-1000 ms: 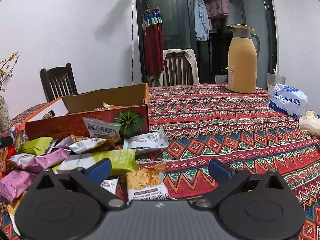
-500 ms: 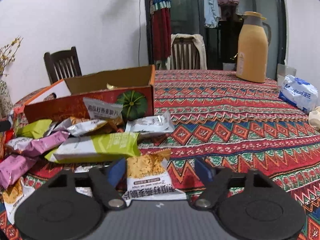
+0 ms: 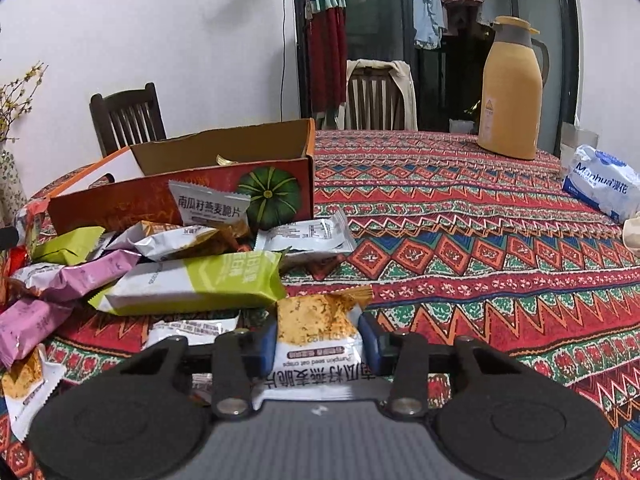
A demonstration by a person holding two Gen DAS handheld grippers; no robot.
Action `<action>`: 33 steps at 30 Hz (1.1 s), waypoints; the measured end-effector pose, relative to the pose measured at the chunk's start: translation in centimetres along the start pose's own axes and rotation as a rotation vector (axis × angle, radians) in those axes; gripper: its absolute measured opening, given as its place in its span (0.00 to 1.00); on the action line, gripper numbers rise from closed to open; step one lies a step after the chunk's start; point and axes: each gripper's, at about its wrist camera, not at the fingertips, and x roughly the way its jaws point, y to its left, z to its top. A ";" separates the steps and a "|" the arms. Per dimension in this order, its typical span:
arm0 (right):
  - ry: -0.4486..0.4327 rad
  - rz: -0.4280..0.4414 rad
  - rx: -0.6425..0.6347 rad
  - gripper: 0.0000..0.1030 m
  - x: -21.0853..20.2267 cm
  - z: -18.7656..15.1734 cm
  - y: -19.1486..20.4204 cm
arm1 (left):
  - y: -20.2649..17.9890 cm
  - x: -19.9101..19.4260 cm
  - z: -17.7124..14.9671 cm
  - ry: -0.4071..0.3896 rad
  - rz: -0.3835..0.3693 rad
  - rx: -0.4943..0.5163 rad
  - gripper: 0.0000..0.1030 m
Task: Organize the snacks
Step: 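Grasp a pumpkin-seed cracker packet with the right tool, then grasp the large red-blue chip bag with the left tool while the right tool holds its packet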
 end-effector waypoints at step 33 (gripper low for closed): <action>-0.129 -0.020 0.066 0.39 -1.8 -0.5 -0.8 | 4.7 1.6 2.6 0.132 0.017 0.013 1.00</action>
